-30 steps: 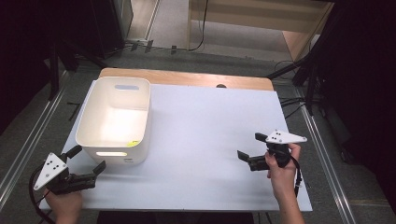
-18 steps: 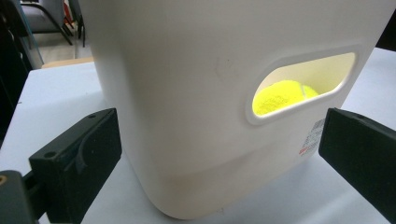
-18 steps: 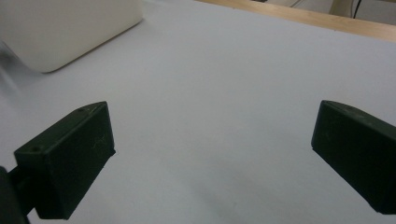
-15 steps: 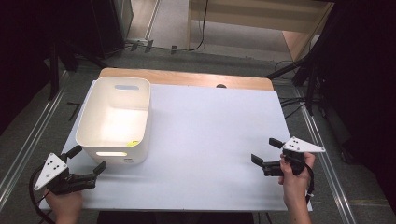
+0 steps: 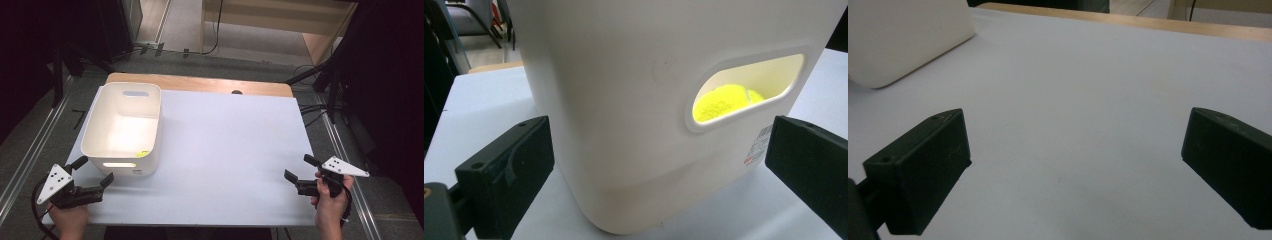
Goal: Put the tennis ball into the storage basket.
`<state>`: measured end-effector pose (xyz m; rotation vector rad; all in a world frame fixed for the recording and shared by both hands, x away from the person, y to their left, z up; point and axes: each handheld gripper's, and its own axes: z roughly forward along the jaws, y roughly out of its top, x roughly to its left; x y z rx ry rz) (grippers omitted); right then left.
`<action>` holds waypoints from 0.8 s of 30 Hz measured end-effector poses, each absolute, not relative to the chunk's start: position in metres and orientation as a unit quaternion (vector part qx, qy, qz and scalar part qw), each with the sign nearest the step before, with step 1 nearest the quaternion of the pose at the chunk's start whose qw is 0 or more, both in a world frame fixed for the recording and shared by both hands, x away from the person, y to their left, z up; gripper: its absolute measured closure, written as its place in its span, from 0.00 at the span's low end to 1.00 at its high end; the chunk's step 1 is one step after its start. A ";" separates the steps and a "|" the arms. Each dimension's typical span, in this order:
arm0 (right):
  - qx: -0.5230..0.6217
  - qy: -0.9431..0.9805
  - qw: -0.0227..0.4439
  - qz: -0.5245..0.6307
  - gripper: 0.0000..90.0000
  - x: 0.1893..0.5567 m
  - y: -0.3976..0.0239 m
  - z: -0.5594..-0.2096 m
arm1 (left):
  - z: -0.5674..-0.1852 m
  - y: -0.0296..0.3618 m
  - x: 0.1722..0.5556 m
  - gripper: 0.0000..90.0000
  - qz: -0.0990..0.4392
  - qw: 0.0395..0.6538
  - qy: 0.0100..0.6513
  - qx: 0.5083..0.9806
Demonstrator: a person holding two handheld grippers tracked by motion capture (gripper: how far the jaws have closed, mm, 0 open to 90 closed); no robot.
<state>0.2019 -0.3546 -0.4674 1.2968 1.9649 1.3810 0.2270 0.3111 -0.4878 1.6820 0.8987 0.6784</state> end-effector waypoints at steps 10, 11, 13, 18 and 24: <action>0.482 0.678 0.216 0.511 0.00 0.186 -0.375 -0.478 | -0.488 0.311 0.227 0.00 0.284 0.530 0.376 0.705; 0.480 0.677 0.220 0.513 0.00 0.185 -0.377 -0.479 | -0.488 0.311 0.227 0.00 0.284 0.530 0.376 0.705; 0.485 0.671 0.221 0.516 0.00 0.182 -0.381 -0.482 | -0.488 0.311 0.227 0.00 0.284 0.529 0.376 0.705; 0.492 0.664 0.218 0.520 0.00 0.177 -0.386 -0.493 | -0.488 0.311 0.227 0.00 0.284 0.530 0.376 0.705; 0.495 0.648 0.220 0.535 0.00 0.172 -0.392 -0.503 | -0.488 0.311 0.227 0.00 0.284 0.529 0.376 0.706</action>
